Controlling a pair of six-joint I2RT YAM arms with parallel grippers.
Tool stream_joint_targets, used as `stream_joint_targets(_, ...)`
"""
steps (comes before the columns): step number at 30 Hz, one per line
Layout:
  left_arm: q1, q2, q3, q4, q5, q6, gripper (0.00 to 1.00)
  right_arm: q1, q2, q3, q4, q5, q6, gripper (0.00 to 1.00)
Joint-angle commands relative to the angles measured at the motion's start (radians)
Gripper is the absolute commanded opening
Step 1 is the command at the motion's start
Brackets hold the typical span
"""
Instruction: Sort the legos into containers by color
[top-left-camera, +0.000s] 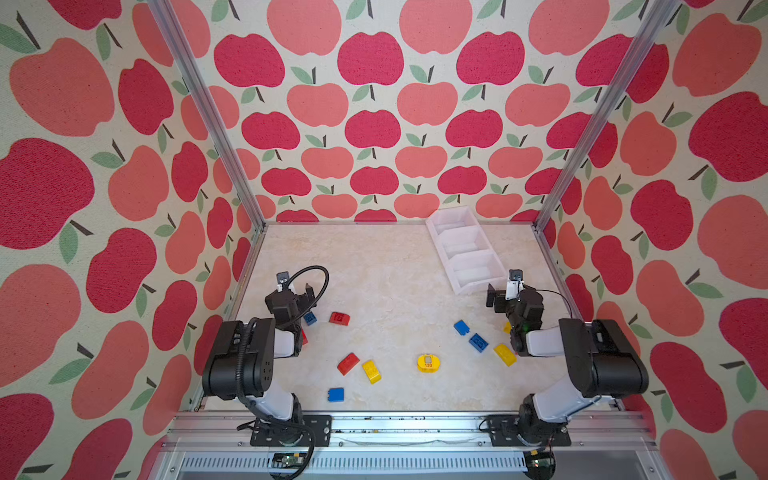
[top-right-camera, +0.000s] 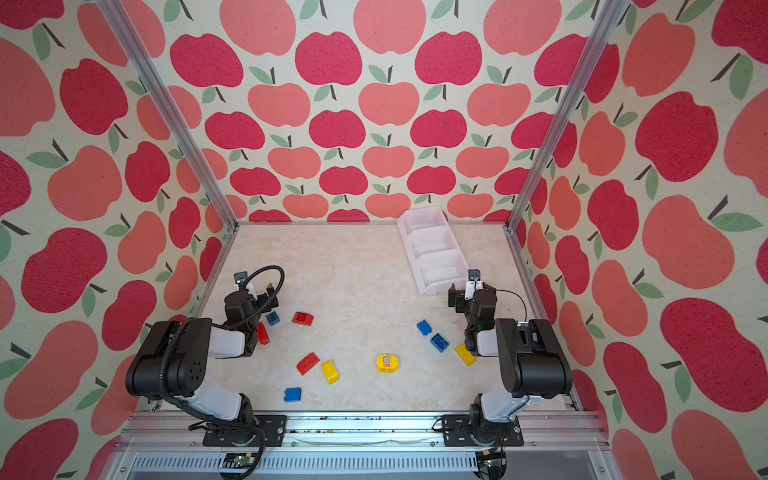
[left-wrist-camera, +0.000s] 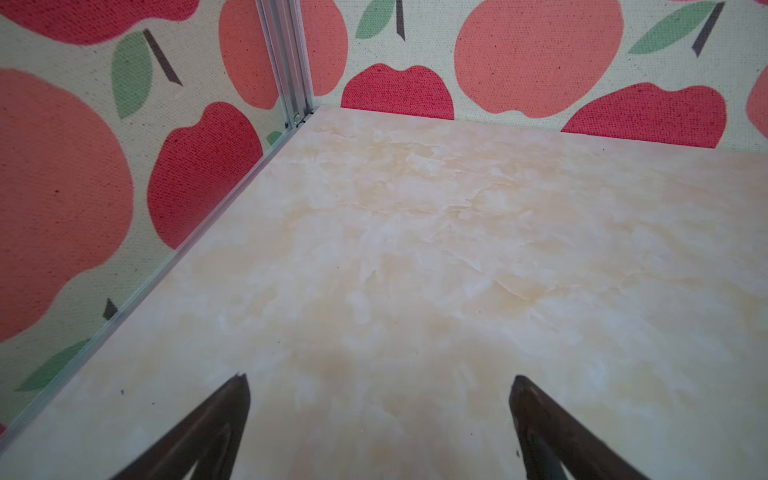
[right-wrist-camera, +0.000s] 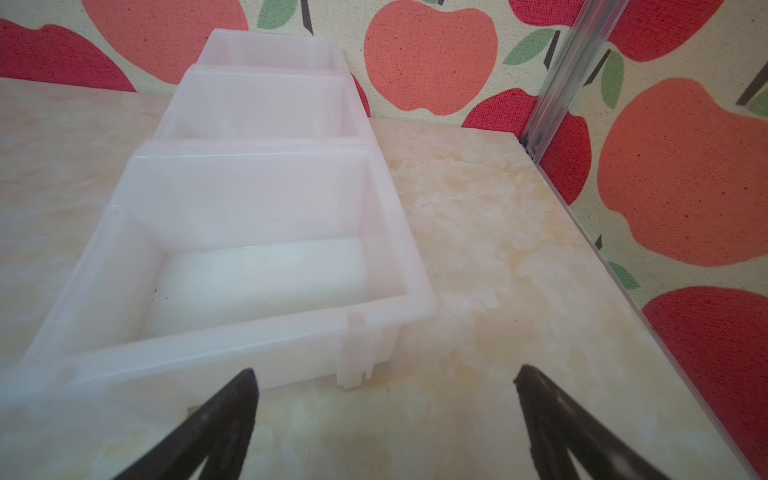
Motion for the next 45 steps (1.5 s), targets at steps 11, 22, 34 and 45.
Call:
stream_joint_targets(11,0.001,0.015,0.016,0.007,-0.008,0.014,0.99,-0.003,-0.003,0.014,-0.018,-0.010,0.004,0.99)
stream_joint_targets(22,0.001,0.015,0.016,0.005,-0.008,0.014,0.99,-0.004,-0.003,0.016,-0.022,-0.011,0.004,0.99)
stream_joint_targets(34,0.004,0.014,0.017,0.002,-0.002,0.012,0.99,-0.003,-0.005,0.014,-0.018,-0.012,0.004,0.99)
stream_joint_targets(45,-0.028,-0.144,0.087,-0.274,-0.026,0.029,0.99,0.094,-0.362,0.098,-0.500,0.143,0.024,0.99)
